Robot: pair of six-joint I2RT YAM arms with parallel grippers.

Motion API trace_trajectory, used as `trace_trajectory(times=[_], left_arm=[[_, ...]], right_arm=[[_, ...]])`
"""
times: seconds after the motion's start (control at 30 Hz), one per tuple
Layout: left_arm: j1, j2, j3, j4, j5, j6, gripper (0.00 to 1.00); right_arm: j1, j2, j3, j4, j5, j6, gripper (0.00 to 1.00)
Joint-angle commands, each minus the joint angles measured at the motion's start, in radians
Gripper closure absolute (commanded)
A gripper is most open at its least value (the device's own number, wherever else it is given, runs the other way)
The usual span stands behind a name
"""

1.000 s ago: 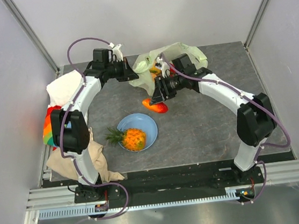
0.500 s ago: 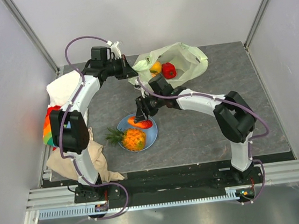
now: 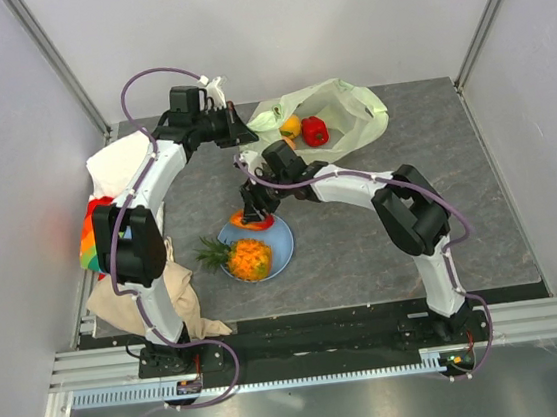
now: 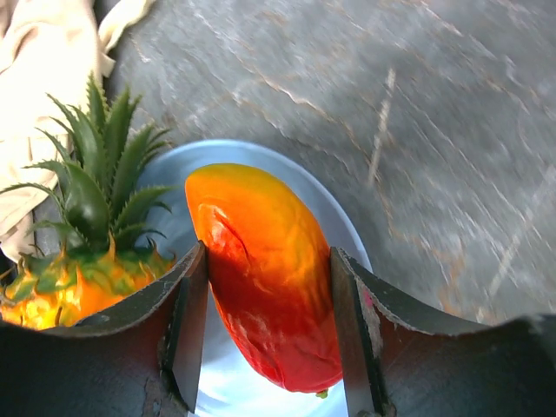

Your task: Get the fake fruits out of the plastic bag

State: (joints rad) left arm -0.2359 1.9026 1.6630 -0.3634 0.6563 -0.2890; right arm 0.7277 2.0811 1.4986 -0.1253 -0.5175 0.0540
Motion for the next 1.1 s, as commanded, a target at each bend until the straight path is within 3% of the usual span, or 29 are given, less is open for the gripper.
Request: trace_trajectory(times=[0.0, 0.5, 0.73, 0.77, 0.87, 0.9, 1.07], left_arm=[[0.004, -0.016, 0.007, 0.037, 0.035, -0.033, 0.98], [0.004, 0.009, 0.011, 0.041, 0.043, -0.036, 0.98], [0.004, 0.021, 0.024, 0.049, 0.052, -0.045, 0.98], [0.004, 0.024, 0.029, 0.049, 0.054, -0.045, 0.97], [0.004, 0.023, 0.037, 0.049, 0.063, -0.055, 0.73], [0.006, 0.019, 0.035, 0.047, 0.065, -0.059, 0.67], [0.009, 0.003, 0.026, 0.053, 0.065, -0.081, 0.64]], right_arm=[[0.025, 0.062, 0.068, 0.042, -0.098, -0.075, 0.72], [0.067, 0.169, 0.166, 0.001, -0.168, -0.149, 0.62], [0.062, 0.117, 0.152, -0.005, -0.139, -0.157, 0.31], [0.061, 0.082, 0.147, -0.005, -0.128, -0.158, 0.29], [0.044, 0.007, 0.144, -0.028, -0.112, -0.157, 0.22], [0.039, -0.012, 0.144, -0.037, -0.105, -0.161, 0.05], [0.015, -0.121, 0.192, -0.163, -0.121, -0.190, 0.02]])
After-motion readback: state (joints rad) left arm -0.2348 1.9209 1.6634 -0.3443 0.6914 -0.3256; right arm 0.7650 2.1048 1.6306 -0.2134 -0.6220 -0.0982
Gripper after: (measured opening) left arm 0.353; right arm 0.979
